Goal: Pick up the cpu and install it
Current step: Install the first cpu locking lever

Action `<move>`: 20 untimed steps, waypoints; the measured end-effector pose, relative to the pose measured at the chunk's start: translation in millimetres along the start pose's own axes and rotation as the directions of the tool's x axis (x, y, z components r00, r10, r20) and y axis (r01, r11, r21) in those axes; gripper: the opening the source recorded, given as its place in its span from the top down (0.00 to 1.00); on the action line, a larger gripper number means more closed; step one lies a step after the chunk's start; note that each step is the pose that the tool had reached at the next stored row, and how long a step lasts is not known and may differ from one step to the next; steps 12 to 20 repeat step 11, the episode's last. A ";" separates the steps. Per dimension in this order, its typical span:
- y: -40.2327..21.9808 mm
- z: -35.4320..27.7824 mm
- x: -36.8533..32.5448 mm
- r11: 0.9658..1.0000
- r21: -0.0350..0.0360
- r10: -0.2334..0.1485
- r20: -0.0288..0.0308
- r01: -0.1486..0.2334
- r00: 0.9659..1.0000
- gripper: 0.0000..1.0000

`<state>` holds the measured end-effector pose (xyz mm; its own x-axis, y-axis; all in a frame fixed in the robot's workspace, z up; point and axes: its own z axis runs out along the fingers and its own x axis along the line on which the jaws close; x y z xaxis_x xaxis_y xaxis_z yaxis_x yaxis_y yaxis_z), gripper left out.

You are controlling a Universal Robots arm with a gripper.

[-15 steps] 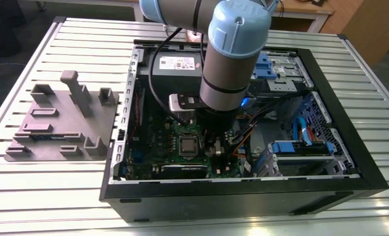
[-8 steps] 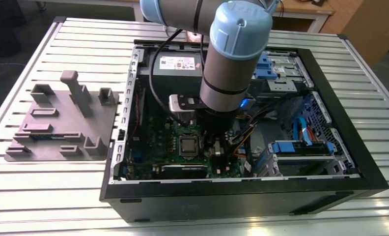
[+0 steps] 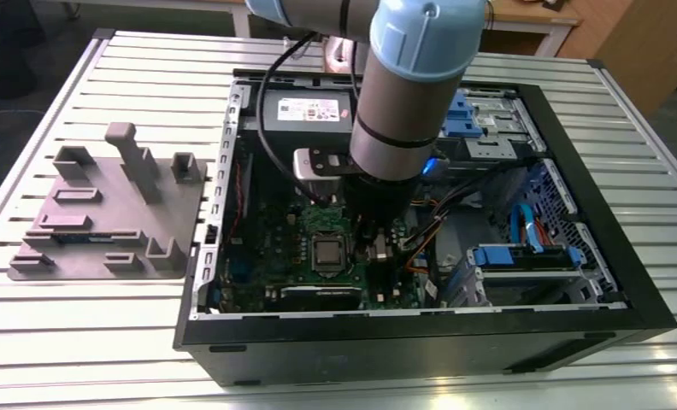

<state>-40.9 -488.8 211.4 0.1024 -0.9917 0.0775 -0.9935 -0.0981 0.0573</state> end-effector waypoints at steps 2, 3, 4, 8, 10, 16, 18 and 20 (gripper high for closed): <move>0.4 -6.9 0.5 1.000 0.000 0.000 0.000 0.000 1.000 0.90; 0.4 -7.6 0.6 1.000 0.000 0.000 0.001 0.000 1.000 0.90; 0.4 -7.4 0.5 1.000 0.000 0.000 0.001 0.000 1.000 0.90; 0.4 -7.5 0.6 1.000 0.000 0.000 0.001 0.000 1.000 0.90; 0.4 -7.5 0.6 1.000 0.000 0.000 0.001 0.000 1.000 0.90; 0.4 -7.5 0.6 1.000 0.000 0.000 0.001 0.000 1.000 0.90; 0.4 -7.5 0.6 1.000 0.000 0.000 0.001 0.000 1.000 0.90; 0.4 -7.5 0.6 1.000 0.000 0.000 0.001 0.000 1.000 0.90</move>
